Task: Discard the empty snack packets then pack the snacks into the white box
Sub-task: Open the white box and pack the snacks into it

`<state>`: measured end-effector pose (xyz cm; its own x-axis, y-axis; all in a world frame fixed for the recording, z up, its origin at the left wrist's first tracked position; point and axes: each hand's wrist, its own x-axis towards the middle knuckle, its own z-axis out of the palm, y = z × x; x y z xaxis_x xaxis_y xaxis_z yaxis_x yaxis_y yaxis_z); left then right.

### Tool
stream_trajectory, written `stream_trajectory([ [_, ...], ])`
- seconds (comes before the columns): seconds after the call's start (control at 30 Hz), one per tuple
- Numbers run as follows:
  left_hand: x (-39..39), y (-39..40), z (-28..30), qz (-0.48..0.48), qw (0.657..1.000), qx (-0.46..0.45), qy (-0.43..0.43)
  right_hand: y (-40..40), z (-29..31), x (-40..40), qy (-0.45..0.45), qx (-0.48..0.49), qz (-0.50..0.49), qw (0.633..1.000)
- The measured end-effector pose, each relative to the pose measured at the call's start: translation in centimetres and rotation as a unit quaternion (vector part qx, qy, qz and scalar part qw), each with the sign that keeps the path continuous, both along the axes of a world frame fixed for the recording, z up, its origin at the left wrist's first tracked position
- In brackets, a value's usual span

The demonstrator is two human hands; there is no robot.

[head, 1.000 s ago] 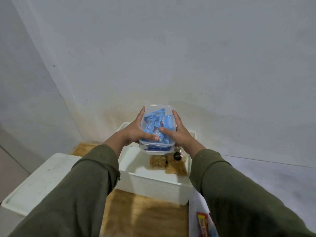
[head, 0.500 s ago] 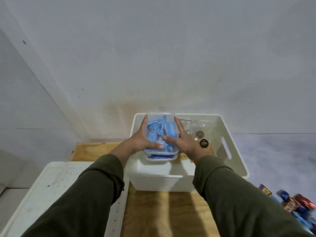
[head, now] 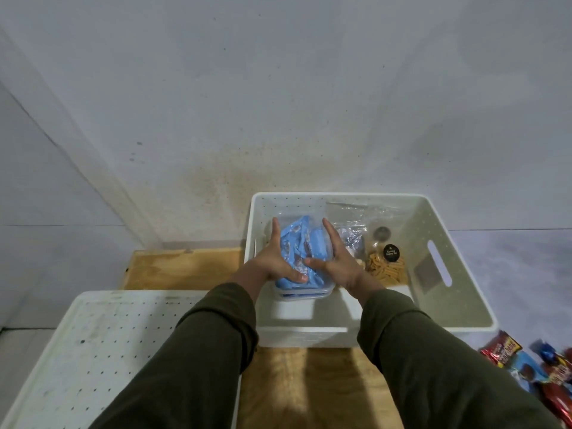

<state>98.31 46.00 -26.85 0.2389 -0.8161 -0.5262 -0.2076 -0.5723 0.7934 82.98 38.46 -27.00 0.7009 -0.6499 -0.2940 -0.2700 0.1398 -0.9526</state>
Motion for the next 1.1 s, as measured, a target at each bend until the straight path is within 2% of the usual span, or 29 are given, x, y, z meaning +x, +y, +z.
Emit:
stream_trajectory([
  [0.1, 0.4, -0.5, -1.0, -0.005, 1.0, 0.009, 0.011, -0.3, -0.9, 0.3, 0.014, 0.017, -0.004, 1.0],
  [0.43, 0.0, -1.8, -2.2, 0.02, 0.997, 0.06, -0.041, -1.5, -2.4, 0.9, 0.057, 0.029, -0.002, 0.998],
  [0.67, 0.1, -1.9, -1.9, 0.007, 0.995, 0.062, -0.081, -1.5, -2.2, 0.6, 0.089, 0.013, 0.003, 0.996],
  [0.87, -0.5, -1.3, -0.3, 0.005, 0.987, 0.041, -0.153, -2.0, -2.2, 1.2, 0.142, -0.04, -0.019, 0.989],
  [1.0, -1.3, -1.3, 1.5, 0.038, 0.976, 0.015, -0.214, -1.8, 0.9, 0.7, 0.173, -0.089, -0.041, 0.98],
  [1.1, -2.6, -1.8, 3.4, 0.053, 0.971, -0.009, -0.231, -2.3, 3.1, -1.2, 0.148, -0.127, -0.077, 0.978],
])
